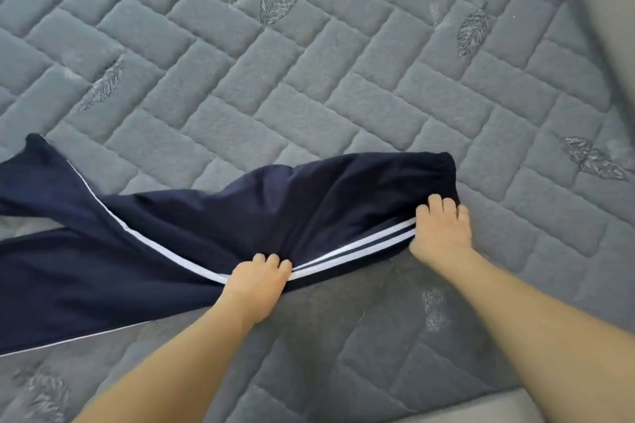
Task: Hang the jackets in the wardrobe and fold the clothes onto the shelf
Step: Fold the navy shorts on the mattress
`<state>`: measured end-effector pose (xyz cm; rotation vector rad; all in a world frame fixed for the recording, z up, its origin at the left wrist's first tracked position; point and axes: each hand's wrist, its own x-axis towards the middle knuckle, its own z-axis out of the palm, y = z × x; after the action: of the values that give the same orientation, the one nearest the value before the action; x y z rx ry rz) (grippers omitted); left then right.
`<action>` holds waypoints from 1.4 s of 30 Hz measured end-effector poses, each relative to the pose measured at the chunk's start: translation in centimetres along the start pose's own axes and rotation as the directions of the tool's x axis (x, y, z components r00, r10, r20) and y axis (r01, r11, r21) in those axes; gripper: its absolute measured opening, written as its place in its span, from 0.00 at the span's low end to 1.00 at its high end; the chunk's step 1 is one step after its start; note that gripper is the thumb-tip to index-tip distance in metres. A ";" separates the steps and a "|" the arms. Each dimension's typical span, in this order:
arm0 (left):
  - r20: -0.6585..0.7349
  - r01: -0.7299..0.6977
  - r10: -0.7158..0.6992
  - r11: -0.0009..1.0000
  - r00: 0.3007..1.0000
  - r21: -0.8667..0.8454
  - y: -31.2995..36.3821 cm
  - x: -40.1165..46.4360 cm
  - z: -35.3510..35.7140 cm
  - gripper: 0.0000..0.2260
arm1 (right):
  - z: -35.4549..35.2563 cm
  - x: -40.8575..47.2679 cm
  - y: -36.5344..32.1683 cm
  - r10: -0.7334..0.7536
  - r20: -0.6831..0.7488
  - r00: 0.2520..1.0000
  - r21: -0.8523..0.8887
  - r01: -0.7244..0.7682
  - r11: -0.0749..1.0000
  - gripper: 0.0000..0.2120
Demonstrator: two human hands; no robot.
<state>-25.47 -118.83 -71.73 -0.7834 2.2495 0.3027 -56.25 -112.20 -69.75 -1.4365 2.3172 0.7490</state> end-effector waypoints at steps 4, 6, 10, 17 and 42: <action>-0.092 0.009 -0.009 1.000 0.996 -0.007 -1.4 0.8 1.1 0.13 | -1.0 -0.2 -4.4 -0.052 -0.249 0.967 0.155 0.093 0.984 0.08; -0.112 0.010 -0.005 0.999 0.994 0.042 -3.4 0.0 2.0 0.13 | -1.3 -0.8 -7.4 -0.231 -0.231 0.945 0.149 0.269 0.952 0.08; -0.177 0.148 -0.140 0.989 0.974 0.030 -10.2 -3.4 5.1 0.14 | -1.5 -3.0 -15.8 -0.485 -0.100 0.869 0.139 0.495 0.858 0.12; -0.304 0.325 -0.274 0.936 0.912 0.131 -27.9 -7.8 7.7 0.16 | -3.3 -6.4 -32.9 -0.626 -0.070 0.777 0.231 0.623 0.747 0.15; 0.350 0.573 -0.809 -0.021 0.472 -0.819 -38.0 -20.4 24.2 0.25 | -11.7 -8.4 -58.6 -0.619 -0.175 0.765 0.063 0.637 0.769 0.18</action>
<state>22.78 -129.32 -73.96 -2.5700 1.3153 0.9424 -0.01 -133.92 -71.51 -2.0934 1.7216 0.3028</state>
